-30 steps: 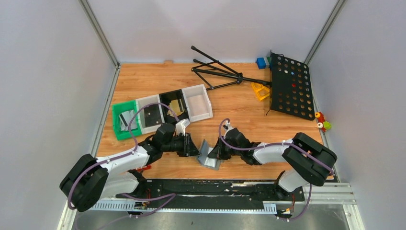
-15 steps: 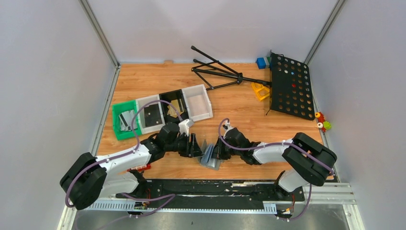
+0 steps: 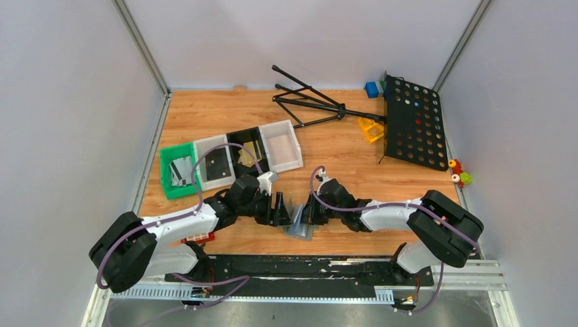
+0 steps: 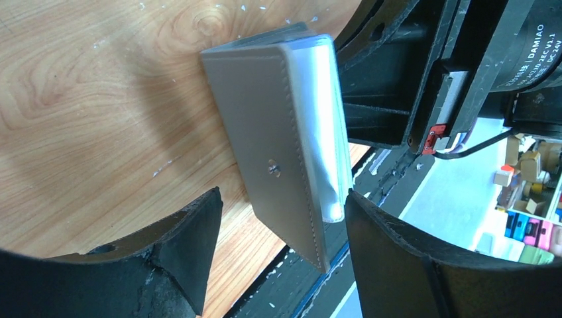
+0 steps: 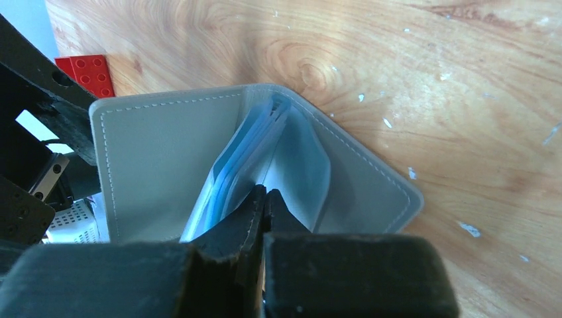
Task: Take the credit cards out of the card holder
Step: Remove the credit card from the card holder.
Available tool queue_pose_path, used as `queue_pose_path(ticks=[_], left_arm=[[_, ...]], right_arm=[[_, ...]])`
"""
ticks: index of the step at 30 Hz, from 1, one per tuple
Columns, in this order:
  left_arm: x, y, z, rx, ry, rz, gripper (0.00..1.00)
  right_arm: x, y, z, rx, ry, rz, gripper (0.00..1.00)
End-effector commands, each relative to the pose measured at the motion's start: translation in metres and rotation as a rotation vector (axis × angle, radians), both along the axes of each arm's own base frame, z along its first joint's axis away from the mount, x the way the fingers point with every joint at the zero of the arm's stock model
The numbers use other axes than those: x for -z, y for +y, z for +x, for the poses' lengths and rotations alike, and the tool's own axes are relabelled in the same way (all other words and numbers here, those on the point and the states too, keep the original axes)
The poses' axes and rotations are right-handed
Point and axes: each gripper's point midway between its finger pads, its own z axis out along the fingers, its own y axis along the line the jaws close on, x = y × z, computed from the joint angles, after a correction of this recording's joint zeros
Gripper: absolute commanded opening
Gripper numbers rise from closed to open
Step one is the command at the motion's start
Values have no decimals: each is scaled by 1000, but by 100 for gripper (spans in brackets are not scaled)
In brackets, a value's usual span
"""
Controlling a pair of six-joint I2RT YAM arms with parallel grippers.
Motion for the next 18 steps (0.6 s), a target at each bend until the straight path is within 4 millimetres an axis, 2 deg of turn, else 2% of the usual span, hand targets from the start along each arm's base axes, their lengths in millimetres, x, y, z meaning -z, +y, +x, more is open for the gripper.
queue_pose_path(ticks=[1, 18], left_arm=[[-23, -16, 11, 29, -66, -63, 76], [-7, -21, 12, 45, -20, 13, 80]], right_arm=[[-18, 10, 8, -12, -55, 22, 1], [-24, 19, 5, -40, -65, 21, 1]])
